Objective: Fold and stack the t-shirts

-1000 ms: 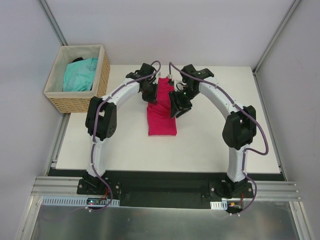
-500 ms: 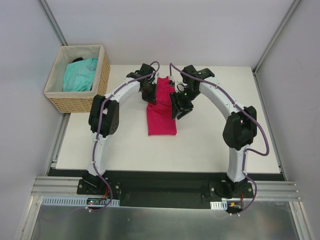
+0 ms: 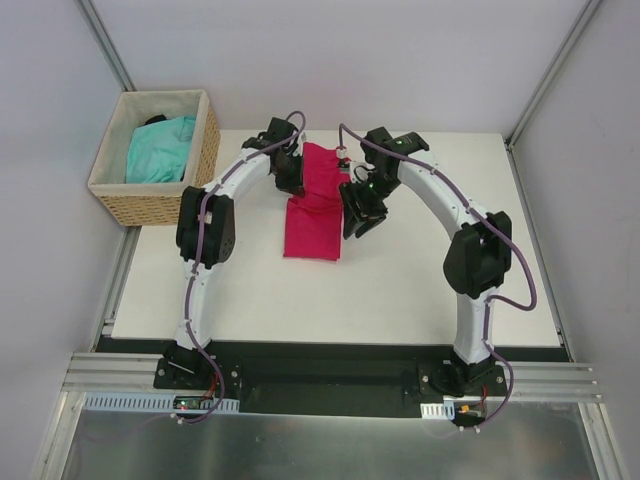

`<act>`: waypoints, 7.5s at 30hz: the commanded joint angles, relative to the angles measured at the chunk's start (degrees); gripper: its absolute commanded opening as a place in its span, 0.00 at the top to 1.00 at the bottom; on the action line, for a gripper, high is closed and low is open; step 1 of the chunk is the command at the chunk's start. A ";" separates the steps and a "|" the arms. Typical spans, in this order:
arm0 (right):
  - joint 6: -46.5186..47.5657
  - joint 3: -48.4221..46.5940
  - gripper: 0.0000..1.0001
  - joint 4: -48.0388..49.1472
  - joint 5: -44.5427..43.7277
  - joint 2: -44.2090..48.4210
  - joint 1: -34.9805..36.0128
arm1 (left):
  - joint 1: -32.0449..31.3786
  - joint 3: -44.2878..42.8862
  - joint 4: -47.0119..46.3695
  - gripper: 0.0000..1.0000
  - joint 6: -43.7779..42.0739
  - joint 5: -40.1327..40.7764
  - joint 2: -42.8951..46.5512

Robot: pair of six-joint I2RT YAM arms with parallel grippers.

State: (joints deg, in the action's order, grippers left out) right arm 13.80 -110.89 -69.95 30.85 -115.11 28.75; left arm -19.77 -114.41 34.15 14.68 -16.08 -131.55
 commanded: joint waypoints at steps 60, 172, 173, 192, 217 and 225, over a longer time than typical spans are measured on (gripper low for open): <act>1.14 2.70 0.99 19.94 0.00 -11.27 5.26 | -3.79 46.02 -16.13 1.00 -2.02 -3.62 27.40; 1.58 4.63 0.24 14.76 1.85 5.24 3.42 | -5.54 28.02 -1.63 1.00 -6.59 -3.53 18.52; 1.49 4.63 0.24 14.67 2.02 5.42 3.50 | -5.54 27.58 -1.63 1.00 -6.68 -2.74 18.26; 2.63 3.58 0.22 12.21 1.41 6.83 3.33 | -0.89 15.80 -3.04 1.00 -8.00 -0.09 11.23; 2.11 2.87 0.21 12.30 2.28 4.89 2.27 | -1.50 41.63 -0.49 1.00 -2.72 -3.87 33.37; 1.84 3.66 0.21 12.39 1.93 5.60 2.19 | -2.73 42.69 -3.30 1.00 -2.11 -3.96 31.71</act>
State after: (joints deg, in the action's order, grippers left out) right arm 15.51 -106.06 -56.86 32.34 -111.48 31.22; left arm -21.58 -71.77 32.88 11.46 -19.16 -100.79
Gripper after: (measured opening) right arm 0.789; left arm 0.002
